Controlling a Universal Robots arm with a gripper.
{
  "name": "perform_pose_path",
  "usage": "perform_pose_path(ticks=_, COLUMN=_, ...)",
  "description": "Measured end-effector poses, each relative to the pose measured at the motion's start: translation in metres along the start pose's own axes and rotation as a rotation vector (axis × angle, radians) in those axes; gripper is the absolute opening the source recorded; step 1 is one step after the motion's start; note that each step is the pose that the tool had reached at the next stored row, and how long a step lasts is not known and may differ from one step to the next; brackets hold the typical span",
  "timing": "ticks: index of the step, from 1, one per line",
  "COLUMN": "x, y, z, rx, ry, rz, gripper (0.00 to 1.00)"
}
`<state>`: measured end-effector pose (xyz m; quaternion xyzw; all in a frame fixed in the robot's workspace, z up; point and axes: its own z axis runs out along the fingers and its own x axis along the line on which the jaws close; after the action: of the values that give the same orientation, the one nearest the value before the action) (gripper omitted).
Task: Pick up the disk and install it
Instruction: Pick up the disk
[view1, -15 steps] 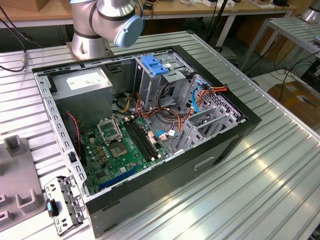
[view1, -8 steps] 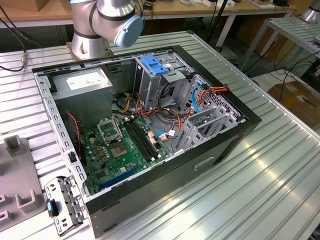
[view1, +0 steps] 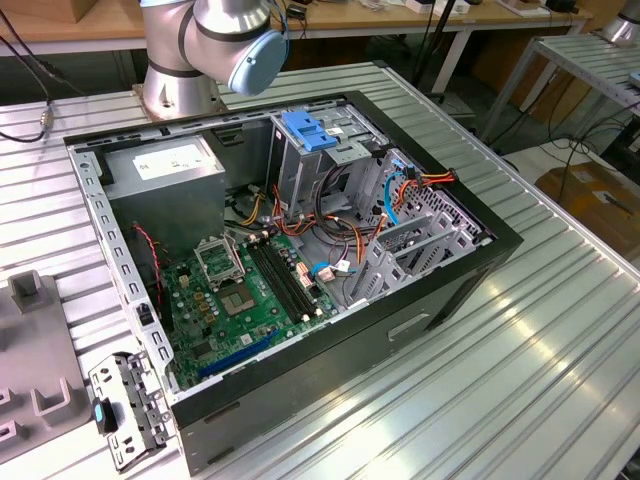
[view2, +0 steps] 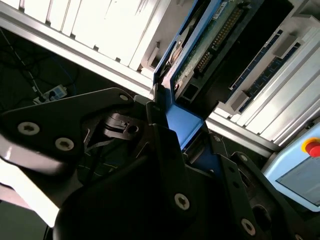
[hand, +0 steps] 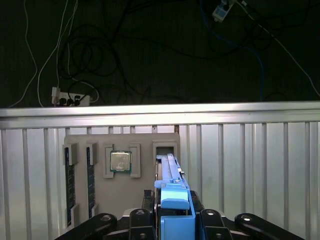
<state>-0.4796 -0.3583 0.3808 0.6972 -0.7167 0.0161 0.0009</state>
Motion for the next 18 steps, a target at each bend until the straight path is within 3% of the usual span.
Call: perform_pose_path(ticks=18, x=0.0001, y=-0.0001, z=-0.0065, rx=-0.0002, ry=-0.0001, rz=0.0, gripper=0.37)
